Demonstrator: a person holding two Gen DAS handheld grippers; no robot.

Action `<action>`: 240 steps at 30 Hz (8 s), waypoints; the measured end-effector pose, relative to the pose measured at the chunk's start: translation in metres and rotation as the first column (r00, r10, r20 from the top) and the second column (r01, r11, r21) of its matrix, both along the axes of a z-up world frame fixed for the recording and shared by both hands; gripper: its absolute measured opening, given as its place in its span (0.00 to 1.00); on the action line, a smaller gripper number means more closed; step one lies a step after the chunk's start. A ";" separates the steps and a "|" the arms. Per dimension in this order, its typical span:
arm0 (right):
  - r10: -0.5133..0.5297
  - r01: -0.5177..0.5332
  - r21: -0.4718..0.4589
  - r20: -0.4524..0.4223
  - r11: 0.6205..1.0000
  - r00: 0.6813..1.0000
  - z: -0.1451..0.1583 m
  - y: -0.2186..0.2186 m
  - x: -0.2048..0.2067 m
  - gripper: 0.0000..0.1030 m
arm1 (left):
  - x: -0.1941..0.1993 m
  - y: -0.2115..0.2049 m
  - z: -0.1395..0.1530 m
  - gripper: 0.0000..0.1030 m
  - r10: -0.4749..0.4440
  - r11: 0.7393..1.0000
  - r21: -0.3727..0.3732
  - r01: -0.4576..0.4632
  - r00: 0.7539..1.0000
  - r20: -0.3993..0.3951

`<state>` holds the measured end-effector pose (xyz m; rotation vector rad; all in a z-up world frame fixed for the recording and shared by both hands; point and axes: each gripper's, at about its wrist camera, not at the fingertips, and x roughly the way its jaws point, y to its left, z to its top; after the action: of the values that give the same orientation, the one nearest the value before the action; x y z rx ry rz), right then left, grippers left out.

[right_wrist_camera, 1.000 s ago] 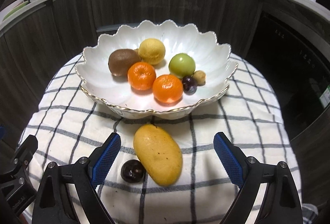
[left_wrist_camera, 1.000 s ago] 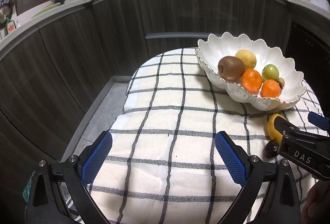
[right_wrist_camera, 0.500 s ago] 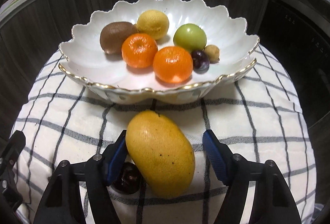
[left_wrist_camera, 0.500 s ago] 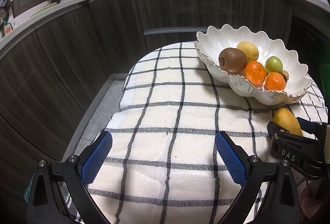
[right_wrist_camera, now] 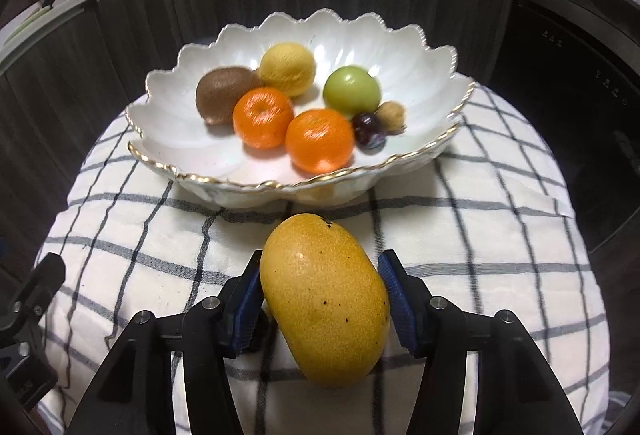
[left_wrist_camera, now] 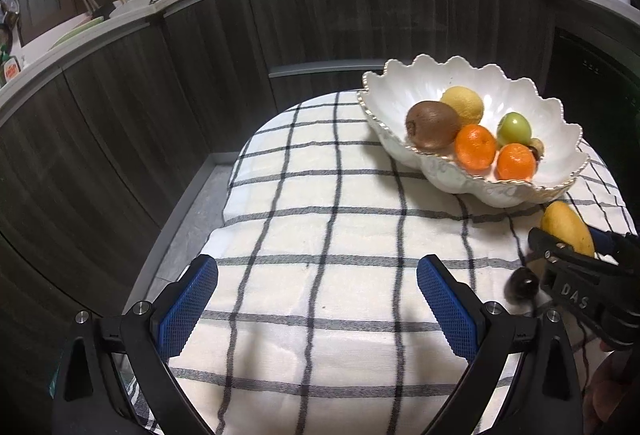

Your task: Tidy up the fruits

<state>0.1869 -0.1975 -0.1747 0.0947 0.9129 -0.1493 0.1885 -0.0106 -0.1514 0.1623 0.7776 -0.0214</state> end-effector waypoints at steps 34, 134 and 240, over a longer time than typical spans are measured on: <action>-0.136 0.135 0.016 0.034 0.991 0.990 0.017 -0.096 -0.047 0.55 | 0.000 -0.123 -0.048 0.47 -0.250 0.966 -0.112 0.234 0.955 -0.158; -0.052 0.060 -0.072 0.104 0.996 0.993 0.094 -0.055 0.058 0.84 | 0.094 -0.074 0.065 0.94 -0.103 0.993 -0.058 0.105 0.994 0.035; -0.049 0.062 -0.044 0.246 0.997 0.968 0.175 -0.014 -0.201 0.85 | -0.172 -0.008 0.154 1.00 -0.032 0.995 -0.091 0.044 0.992 0.124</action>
<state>-0.0141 -0.2111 -0.0002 0.0885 0.6596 -0.2087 0.0163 -0.0188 0.0025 0.0886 0.6497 -0.0832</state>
